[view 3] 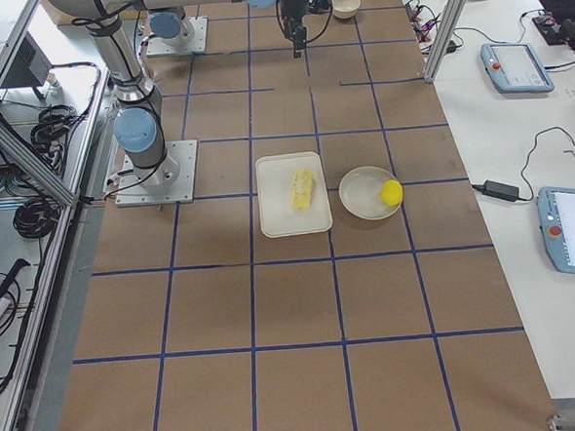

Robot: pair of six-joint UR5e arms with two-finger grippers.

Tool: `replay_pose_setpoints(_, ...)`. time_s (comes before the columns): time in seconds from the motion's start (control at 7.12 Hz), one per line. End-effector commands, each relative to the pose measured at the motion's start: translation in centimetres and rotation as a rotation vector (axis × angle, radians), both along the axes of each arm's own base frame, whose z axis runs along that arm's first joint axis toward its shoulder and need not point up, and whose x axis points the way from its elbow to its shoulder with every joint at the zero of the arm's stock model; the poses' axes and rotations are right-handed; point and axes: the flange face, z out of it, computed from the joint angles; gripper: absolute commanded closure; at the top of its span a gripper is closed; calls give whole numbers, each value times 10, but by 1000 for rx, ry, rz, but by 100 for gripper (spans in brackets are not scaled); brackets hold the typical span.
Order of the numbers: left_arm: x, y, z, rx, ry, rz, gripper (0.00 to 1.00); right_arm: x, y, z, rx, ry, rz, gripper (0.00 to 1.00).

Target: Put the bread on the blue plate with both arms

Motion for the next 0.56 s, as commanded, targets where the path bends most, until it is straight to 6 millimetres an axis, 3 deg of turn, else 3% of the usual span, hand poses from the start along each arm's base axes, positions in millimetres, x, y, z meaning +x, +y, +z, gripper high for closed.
replay_pose_setpoints(0.0, -1, 2, 1, -1, 0, -2, 0, -1, 1, -1, 4, 0, -4, 0)
replay_pose_setpoints(0.14, 2, 16, 4, 25, -12, -14, 0, -1, 1, -4, 1, -1, -6, 0)
replay_pose_setpoints(0.28, 28, 26, -24, 146, -5, 0, 0, 0, -1, 3, -17, -5, -6, 0)
replay_pose_setpoints(0.42, 72, 14, -34, 137, -5, 64, 0, -1, -2, 0, -13, -3, -7, 0)
